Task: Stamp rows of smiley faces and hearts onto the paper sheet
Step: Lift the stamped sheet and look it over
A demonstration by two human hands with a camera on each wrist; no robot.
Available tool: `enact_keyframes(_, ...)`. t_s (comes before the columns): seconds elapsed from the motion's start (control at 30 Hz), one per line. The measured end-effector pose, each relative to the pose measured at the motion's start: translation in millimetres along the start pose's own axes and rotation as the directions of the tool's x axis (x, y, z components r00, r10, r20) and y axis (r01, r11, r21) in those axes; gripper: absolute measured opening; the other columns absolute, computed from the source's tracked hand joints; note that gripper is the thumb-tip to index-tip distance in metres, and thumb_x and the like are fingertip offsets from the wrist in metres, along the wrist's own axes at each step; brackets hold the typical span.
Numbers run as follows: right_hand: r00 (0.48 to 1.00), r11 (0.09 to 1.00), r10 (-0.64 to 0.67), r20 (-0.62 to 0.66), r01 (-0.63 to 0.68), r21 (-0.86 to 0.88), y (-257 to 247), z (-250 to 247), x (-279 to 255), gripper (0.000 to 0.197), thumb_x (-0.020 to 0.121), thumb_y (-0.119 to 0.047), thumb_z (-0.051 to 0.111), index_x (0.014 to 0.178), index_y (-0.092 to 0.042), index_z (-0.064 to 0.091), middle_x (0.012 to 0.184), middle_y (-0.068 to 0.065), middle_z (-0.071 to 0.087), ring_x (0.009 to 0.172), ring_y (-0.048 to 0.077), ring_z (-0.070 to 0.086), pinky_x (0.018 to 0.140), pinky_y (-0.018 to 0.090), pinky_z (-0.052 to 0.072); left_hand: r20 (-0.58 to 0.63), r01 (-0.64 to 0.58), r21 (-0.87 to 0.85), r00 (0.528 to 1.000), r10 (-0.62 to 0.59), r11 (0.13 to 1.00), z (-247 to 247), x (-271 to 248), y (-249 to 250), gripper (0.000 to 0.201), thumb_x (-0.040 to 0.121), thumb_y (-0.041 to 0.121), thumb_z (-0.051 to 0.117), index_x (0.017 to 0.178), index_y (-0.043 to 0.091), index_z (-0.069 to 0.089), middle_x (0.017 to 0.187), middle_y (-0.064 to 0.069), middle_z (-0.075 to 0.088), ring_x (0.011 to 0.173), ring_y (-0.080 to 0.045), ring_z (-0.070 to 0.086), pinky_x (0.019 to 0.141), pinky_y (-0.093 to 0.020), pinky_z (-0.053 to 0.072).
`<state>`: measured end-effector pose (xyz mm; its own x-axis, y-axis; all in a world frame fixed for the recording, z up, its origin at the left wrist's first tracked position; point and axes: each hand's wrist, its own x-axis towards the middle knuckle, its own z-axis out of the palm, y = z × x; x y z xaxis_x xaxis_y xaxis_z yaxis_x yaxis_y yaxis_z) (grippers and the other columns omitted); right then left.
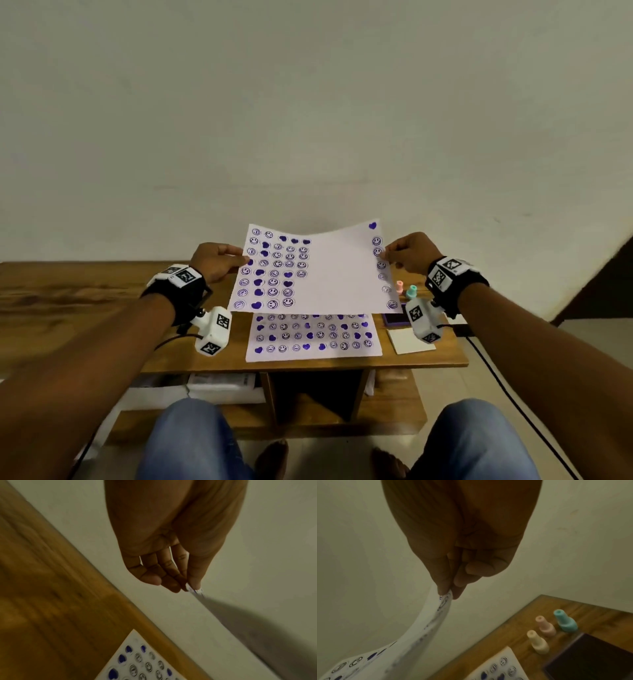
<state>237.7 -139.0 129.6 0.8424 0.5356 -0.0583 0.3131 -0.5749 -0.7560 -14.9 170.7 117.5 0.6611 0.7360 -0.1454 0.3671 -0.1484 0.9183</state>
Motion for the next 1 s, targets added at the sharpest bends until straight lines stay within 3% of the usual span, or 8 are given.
enact_keyframes(0.1,0.996,0.988,0.076,0.051,-0.069,-0.137,21.5,24.5,6.3,0.015,0.078,-0.026,0.085,0.065,-0.024,0.077,0.066,0.002,0.071,0.062,0.019,0.064,0.075,0.033,0.054,0.045,0.069,0.012,0.997,-0.07,0.998,9.6,1.6,-28.4,0.022,0.078,0.007,0.077,0.099,0.005,0.071,0.092,-0.013,0.075,0.059,-0.008,0.07,0.047,-0.016,0.05)
enact_keyframes(0.17,0.991,0.969,0.1,0.083,-0.078,-0.236,32.7,40.7,9.4,0.026,0.076,-0.032,0.084,0.053,-0.035,0.073,0.059,-0.009,0.069,0.066,0.017,0.067,0.075,0.03,0.054,0.059,0.109,0.039,0.992,-0.111,0.993,17.1,3.5,-46.4,0.018,0.078,0.006,0.077,0.095,0.006,0.071,0.088,-0.011,0.075,0.053,-0.003,0.067,0.041,-0.013,0.044)
enact_keyframes(0.2,0.991,0.965,0.095,0.099,-0.067,-0.254,36.4,47.3,10.2,0.029,0.078,-0.03,0.083,0.052,-0.032,0.071,0.058,-0.01,0.067,0.064,0.014,0.065,0.071,0.027,0.052,0.062,0.124,0.041,0.99,-0.126,0.991,20.4,5.5,-54.1,0.017,0.078,0.004,0.076,0.094,0.006,0.07,0.087,-0.012,0.073,0.05,-0.002,0.066,0.039,-0.012,0.043)
enact_keyframes(0.37,0.979,0.963,0.138,0.149,-0.097,-0.252,52.4,79.6,16.8,0.005,0.084,-0.019,0.08,0.081,-0.021,0.076,0.075,-0.003,0.071,0.072,0.017,0.067,0.071,0.028,0.053,0.102,0.217,0.079,0.969,-0.225,0.973,33.2,22.9,-90.9,0.015,0.079,0.002,0.075,0.091,0.006,0.068,0.087,-0.015,0.072,0.051,-0.007,0.066,0.035,-0.013,0.041)
enact_keyframes(0.5,0.971,0.953,0.183,0.151,-0.137,-0.27,67.8,97.0,27.1,0.006,0.085,-0.019,0.078,0.089,-0.023,0.078,0.074,-0.008,0.069,0.067,0.007,0.063,0.055,0.021,0.044,0.107,0.246,0.126,0.96,-0.26,0.961,41.5,35.2,-109.9,0.013,0.08,0.0,0.073,0.09,0.005,0.065,0.077,-0.008,0.07,0.045,-0.001,0.063,0.034,-0.011,0.039)
enact_keyframes(0.6,0.969,0.948,0.198,0.151,-0.15,-0.282,73.4,104.0,35.4,0.009,0.084,-0.021,0.078,0.092,-0.023,0.079,0.081,-0.005,0.073,0.071,0.009,0.066,0.061,0.023,0.048,0.118,0.254,0.173,0.954,-0.276,0.952,43.3,46.9,-121.3,0.015,0.08,0.007,0.075,0.092,0.01,0.067,0.081,-0.008,0.072,0.051,-0.003,0.064,0.036,-0.013,0.04)
enact_keyframes(0.77,0.96,0.933,0.24,0.143,-0.188,-0.306,79.0,112.7,51.9,0.011,0.082,-0.024,0.079,0.093,-0.021,0.079,0.089,-0.001,0.077,0.083,0.018,0.072,0.081,0.034,0.059,0.144,0.282,0.206,0.938,-0.314,0.937,47.4,65.5,-135.5,0.015,0.078,0.015,0.078,0.084,0.021,0.066,0.089,-0.007,0.076,0.087,-0.021,0.071,0.055,-0.02,0.044)
enact_keyframes(1.0,0.964,0.928,0.232,0.126,-0.181,-0.325,83.3,115.6,58.0,0.021,0.082,-0.033,0.078,0.1,-0.023,0.078,0.096,-0.001,0.077,0.09,0.02,0.071,0.086,0.036,0.058,0.098,0.277,0.197,0.949,-0.3,0.94,51.6,65.7,-136.7,0.004,0.084,0.02,0.071,0.088,0.019,0.07,0.087,-0.001,0.074,0.084,-0.015,0.067,0.061,-0.021,0.045)
